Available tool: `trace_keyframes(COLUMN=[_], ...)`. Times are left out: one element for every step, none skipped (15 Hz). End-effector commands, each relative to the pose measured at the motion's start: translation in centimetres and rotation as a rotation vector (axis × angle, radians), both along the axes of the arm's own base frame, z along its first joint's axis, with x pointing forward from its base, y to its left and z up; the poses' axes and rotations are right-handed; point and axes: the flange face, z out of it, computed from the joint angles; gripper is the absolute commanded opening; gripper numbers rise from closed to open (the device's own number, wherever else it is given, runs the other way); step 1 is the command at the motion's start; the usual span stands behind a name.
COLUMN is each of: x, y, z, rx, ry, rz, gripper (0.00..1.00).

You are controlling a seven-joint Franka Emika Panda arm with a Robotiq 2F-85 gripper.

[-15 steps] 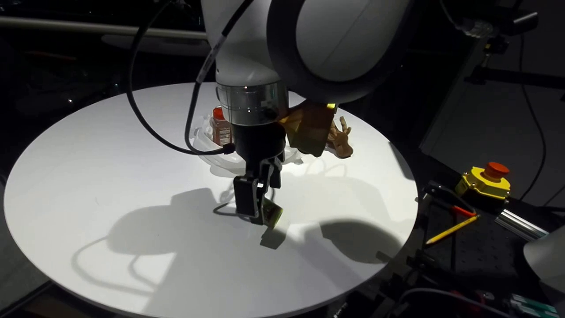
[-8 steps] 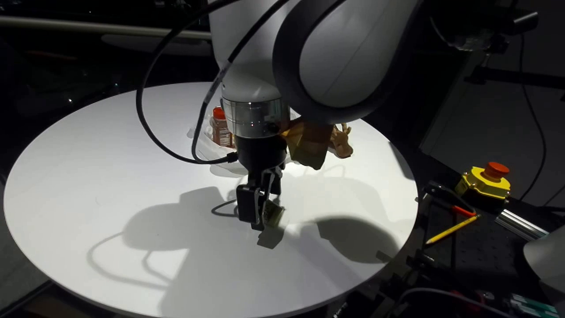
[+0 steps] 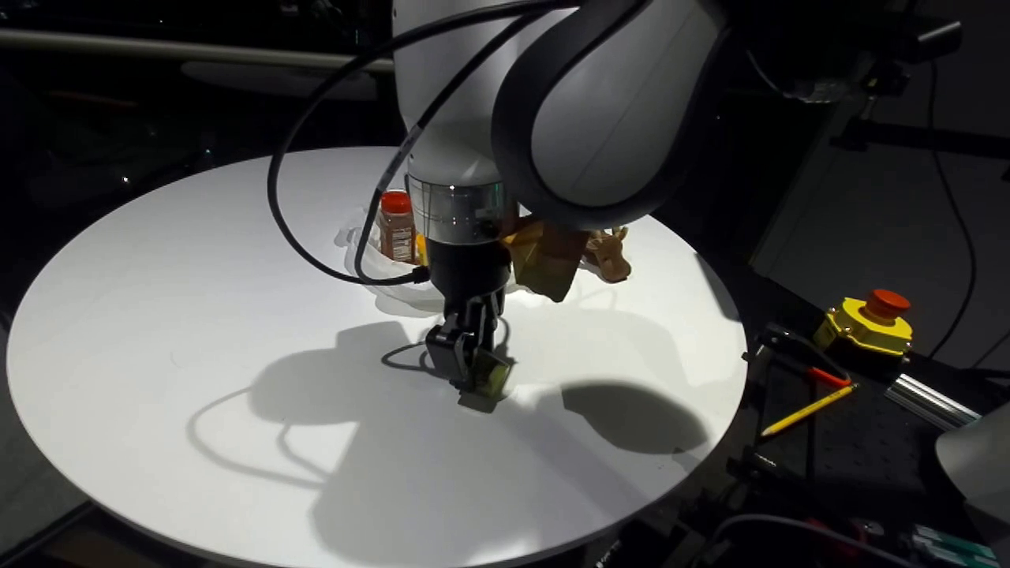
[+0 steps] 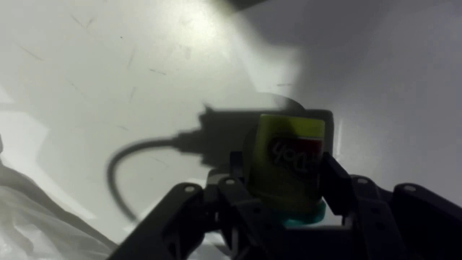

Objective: Put the contents on the table into the plastic bag.

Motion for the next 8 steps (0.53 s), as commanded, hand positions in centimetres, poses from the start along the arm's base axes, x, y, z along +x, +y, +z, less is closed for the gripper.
trace_keyframes(x=[1.0,1.6,2.4,3.3,4.1,4.9,5.7,6.4], y=[-1.2,-1.9,-2.9,-4.2,-5.4,-6.9,-8.3,-9.6], z=[2.8,3.7,4.9,6.2,7.1,8.0,8.6,9.0], rx=[-0.025,-0.036,-0.046,-0.061,-0.076,-0.077,-0.082,-0.087], ry=[-0.057,-0.080,-0.101,-0.144,-0.178,-0.207,-0.237,-0.264], rz=[-0.042,-0.067,-0.094,-0.145,-0.188,-0.234,-0.283,-0.329], gripper=[0.24,0.21,0.21,0.20,0.21,0.21,0.20,0.20])
